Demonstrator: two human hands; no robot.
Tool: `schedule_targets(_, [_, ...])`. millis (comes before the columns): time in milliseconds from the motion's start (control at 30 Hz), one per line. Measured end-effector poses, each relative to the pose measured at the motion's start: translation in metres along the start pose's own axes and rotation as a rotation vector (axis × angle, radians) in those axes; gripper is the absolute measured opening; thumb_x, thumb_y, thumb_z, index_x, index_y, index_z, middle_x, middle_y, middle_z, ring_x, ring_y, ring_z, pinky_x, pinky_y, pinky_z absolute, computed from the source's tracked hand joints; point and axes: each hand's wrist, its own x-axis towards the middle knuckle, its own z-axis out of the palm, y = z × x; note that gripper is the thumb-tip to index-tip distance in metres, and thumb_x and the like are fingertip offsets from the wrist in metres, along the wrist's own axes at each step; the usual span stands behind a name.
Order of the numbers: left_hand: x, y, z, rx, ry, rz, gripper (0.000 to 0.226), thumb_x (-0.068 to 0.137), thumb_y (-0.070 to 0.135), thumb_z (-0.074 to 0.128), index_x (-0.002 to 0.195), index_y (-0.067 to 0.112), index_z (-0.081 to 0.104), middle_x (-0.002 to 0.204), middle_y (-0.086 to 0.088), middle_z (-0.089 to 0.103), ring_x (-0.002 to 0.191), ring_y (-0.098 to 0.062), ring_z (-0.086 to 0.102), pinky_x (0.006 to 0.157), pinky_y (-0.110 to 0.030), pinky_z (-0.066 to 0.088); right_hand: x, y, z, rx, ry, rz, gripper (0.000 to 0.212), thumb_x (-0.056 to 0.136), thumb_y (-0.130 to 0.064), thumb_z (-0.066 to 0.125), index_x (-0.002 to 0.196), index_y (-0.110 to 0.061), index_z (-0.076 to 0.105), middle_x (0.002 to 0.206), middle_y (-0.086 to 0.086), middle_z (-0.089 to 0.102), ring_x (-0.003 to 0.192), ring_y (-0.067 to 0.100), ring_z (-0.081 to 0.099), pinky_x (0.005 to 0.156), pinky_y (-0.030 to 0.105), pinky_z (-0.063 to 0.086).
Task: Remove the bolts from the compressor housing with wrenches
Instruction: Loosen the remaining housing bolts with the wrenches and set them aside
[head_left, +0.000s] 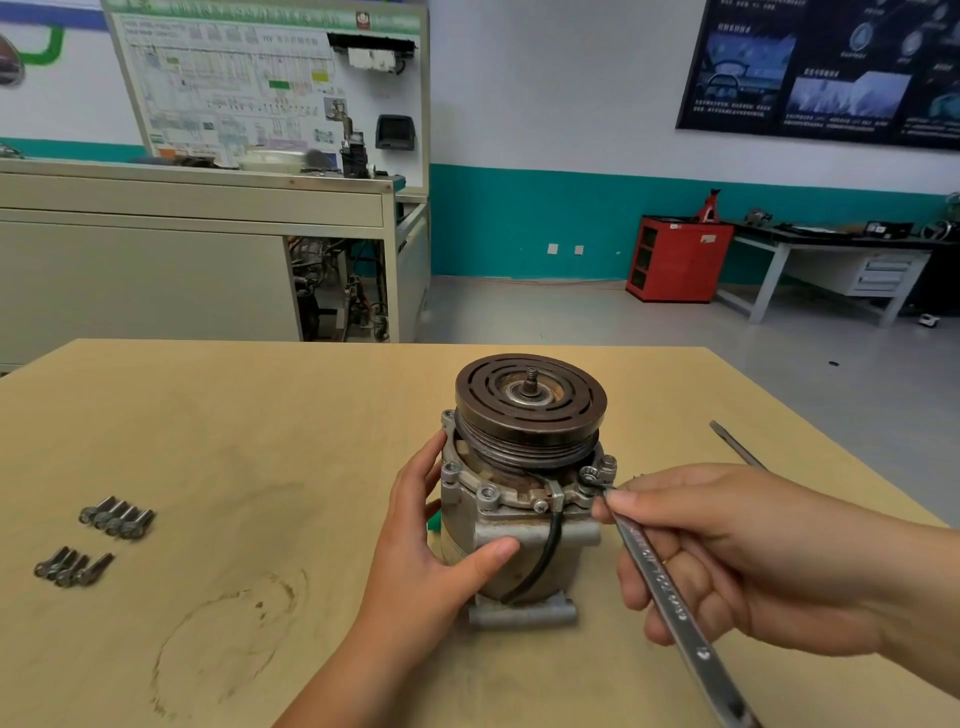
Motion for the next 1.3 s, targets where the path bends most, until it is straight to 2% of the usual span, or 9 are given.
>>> schedule_targets(167, [0.0, -0.001, 0.0, -0.001, 0.002, 0.004, 0.086, 0.057, 0.06, 0.075, 0.131, 0.063, 0.031, 0.14, 0.026, 0.043, 0.131, 0.0, 0.042, 0.105, -0.027, 0.038, 0.002, 0.0, -0.016, -0.181, -0.117, 0.095, 0.031, 0.08, -0.033, 0.051, 0.097, -0.008, 0.048, 0.05, 0.012, 0.059, 0.035, 0.019, 0.058, 0.037, 0.022, 0.049])
schedule_targets(300, [0.0, -0.001, 0.0, -0.011, 0.005, 0.004, 0.085, 0.057, 0.061, 0.075, 0.13, 0.065, 0.031, 0.139, 0.026, 0.044, 0.13, 0.001, 0.042, 0.101, -0.014, 0.038, 0.009, -0.03, -0.053, -0.712, -0.233, 0.218, 0.03, 0.084, -0.043, 0.046, 0.092, -0.014, 0.05, 0.056, 0.001, 0.061, 0.046, 0.014, 0.061, 0.049, 0.021, 0.05])
schedule_targets(400, [0.0, -0.001, 0.0, -0.01, 0.007, 0.005, 0.086, 0.056, 0.062, 0.075, 0.13, 0.065, 0.031, 0.14, 0.024, 0.044, 0.13, 0.0, 0.042, 0.102, -0.016, 0.038, 0.024, -0.048, -0.071, -1.15, -0.078, 0.057, 0.027, 0.082, -0.05, 0.047, 0.086, -0.028, 0.063, 0.063, -0.009, 0.058, 0.06, 0.007, 0.054, 0.067, 0.023, 0.048])
schedule_targets(500, [-0.001, 0.0, 0.0, -0.008, 0.006, 0.003, 0.084, 0.056, 0.062, 0.074, 0.128, 0.068, 0.031, 0.14, 0.025, 0.044, 0.13, 0.001, 0.042, 0.102, -0.016, 0.037, 0.035, -0.062, -0.08, -1.357, 0.013, -0.145, 0.015, 0.085, -0.05, 0.05, 0.083, -0.047, 0.064, 0.075, -0.019, 0.06, 0.071, -0.004, 0.054, 0.067, 0.014, 0.044])
schedule_targets(600, [-0.001, 0.0, 0.0, -0.011, 0.01, 0.006, 0.083, 0.057, 0.06, 0.074, 0.128, 0.067, 0.031, 0.14, 0.026, 0.043, 0.13, 0.002, 0.041, 0.1, -0.009, 0.036, 0.03, -0.072, -0.087, -1.196, -0.106, -0.014, 0.014, 0.086, -0.045, 0.051, 0.083, -0.046, 0.065, 0.076, -0.018, 0.064, 0.073, -0.006, 0.058, 0.068, 0.01, 0.044])
schedule_targets(767, [-0.001, 0.001, 0.0, -0.016, 0.015, 0.005, 0.082, 0.057, 0.061, 0.074, 0.127, 0.068, 0.031, 0.135, 0.034, 0.042, 0.129, 0.007, 0.04, 0.094, -0.003, 0.034, 0.021, -0.036, -0.08, -0.653, -0.398, 0.107, 0.024, 0.089, -0.032, 0.052, 0.092, -0.009, 0.052, 0.091, 0.009, 0.073, 0.081, 0.023, 0.071, 0.077, 0.027, 0.053])
schedule_targets(933, [0.0, 0.0, 0.0, -0.015, 0.013, 0.016, 0.085, 0.057, 0.063, 0.075, 0.13, 0.066, 0.031, 0.14, 0.022, 0.045, 0.13, 0.0, 0.042, 0.102, -0.014, 0.038, 0.01, 0.011, -0.026, -0.001, -0.234, 0.026, 0.024, 0.078, -0.028, 0.064, 0.083, -0.005, 0.061, 0.083, 0.021, 0.072, 0.059, 0.022, 0.071, 0.051, 0.026, 0.057])
schedule_targets(1033, [0.0, 0.0, 0.0, -0.01, 0.01, 0.019, 0.085, 0.056, 0.066, 0.074, 0.129, 0.066, 0.031, 0.14, 0.018, 0.046, 0.13, -0.002, 0.043, 0.105, -0.025, 0.039, 0.004, 0.017, -0.004, 0.091, -0.155, -0.019, 0.021, 0.07, -0.023, 0.059, 0.064, -0.01, 0.073, 0.076, 0.023, 0.071, 0.049, 0.023, 0.068, 0.042, 0.025, 0.053])
schedule_targets(1300, [0.0, -0.002, 0.0, -0.021, 0.007, 0.01, 0.086, 0.055, 0.07, 0.074, 0.13, 0.065, 0.031, 0.14, 0.024, 0.044, 0.131, 0.0, 0.041, 0.102, -0.014, 0.038, 0.006, 0.007, 0.002, -0.004, -0.033, -0.012, 0.028, 0.067, -0.027, 0.057, 0.081, -0.003, 0.056, 0.057, 0.019, 0.064, 0.034, 0.017, 0.057, 0.034, 0.021, 0.048])
